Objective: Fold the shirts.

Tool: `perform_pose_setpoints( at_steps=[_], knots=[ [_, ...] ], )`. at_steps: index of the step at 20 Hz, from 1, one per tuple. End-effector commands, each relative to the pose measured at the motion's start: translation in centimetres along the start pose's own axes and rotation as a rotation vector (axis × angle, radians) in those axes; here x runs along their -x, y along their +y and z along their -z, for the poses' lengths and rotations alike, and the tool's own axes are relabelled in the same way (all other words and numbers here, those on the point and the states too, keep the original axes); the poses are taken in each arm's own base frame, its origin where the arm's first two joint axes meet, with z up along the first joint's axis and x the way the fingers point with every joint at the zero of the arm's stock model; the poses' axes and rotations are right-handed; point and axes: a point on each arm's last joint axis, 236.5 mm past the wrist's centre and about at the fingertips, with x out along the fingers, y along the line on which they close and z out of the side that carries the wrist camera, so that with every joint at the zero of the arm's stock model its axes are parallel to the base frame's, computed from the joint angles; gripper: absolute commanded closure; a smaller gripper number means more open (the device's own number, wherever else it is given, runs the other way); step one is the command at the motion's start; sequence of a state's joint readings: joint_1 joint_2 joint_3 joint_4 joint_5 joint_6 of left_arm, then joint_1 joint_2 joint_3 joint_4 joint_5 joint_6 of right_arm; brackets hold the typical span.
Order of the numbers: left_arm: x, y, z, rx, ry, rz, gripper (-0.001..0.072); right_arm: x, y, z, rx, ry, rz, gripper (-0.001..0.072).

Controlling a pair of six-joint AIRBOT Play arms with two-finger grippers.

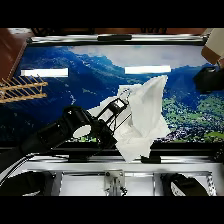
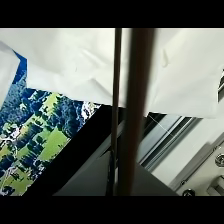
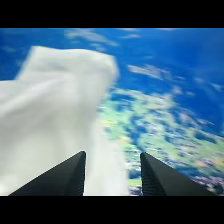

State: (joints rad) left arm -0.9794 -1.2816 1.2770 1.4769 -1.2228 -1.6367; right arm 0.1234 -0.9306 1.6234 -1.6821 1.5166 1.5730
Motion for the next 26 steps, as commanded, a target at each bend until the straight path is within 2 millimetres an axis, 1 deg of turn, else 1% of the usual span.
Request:
perform_pose_setpoints(
  at_steps=[1, 2, 3, 4, 5, 6, 7, 8, 10, 11, 15, 20, 22, 26],
  knots=[
    [0.0, 0.0, 0.4, -0.042, 0.019, -0.001, 0.0671, -4.0, -5.3, 2.1, -0.115, 0.144, 0.022, 0.0289],
    [0.0, 0.0, 0.5, -0.060, 0.020, -0.001, 0.0671, -6.0, -5.3, 2.7, -0.122, 0.187, -0.038, 0.0288],
    [0.0, 0.1, 0.6, -0.083, 0.027, -0.001, 0.0671, -7.8, -5.7, 3.9, -0.059, 0.255, -0.068, 0.0288],
    [0.1, 0.1, 1.0, -0.112, 0.043, -0.001, 0.0671, -9.2, -5.9, 6.3, 0.115, 0.375, -0.114, 0.0288],
    [0.1, 0.2, 1.5, -0.139, 0.062, -0.001, 0.0671, -10.1, -5.3, 8.5, 0.339, 0.471, -0.227, 0.0288],
    [0.1, 0.4, 1.9, -0.156, 0.082, -0.001, 0.0670, -10.8, -4.4, 9.6, 0.514, 0.502, -0.346, 0.0288],
    [0.2, 0.5, 2.1, -0.179, 0.093, 0.000, 0.0671, -11.5, -3.4, 10.1, 0.645, 0.499, -0.449, 0.0288],
    [0.2, 0.6, 2.3, -0.222, 0.099, 0.002, 0.0670, -12.3, -1.8, 9.9, 0.727, 0.448, -0.549, 0.0288],
    [0.2, 0.6, 2.4, -0.302, 0.106, 0.006, 0.0670, -13.7, 0.8, 8.5, 0.794, 0.320, -0.672, 0.0288],
    [0.2, 0.8, 2.4, -0.317, 0.105, 0.006, 0.0670, -14.0, 1.5, 8.3, 0.842, 0.286, -0.709, 0.0287],
    [0.2, 1.9, 2.3, -0.298, 0.106, -0.001, 0.0669, -14.3, 1.8, 8.2, 1.016, 0.217, -0.751, 0.0288],
    [0.2, 2.3, 2.3, -0.347, 0.108, 0.001, 0.0670, -14.0, 2.8, 7.8, 1.074, 0.163, -0.789, 0.0288],
    [0.1, 2.4, 2.4, -0.357, 0.111, 0.002, 0.0670, -14.2, 4.1, 8.0, 1.104, 0.162, -0.819, 0.0288],
    [0.1, 2.8, 2.3, -0.354, 0.112, -0.001, 0.0669, -15.0, 7.0, 9.0, 1.177, 0.205, -0.884, 0.0288]
  ],
)
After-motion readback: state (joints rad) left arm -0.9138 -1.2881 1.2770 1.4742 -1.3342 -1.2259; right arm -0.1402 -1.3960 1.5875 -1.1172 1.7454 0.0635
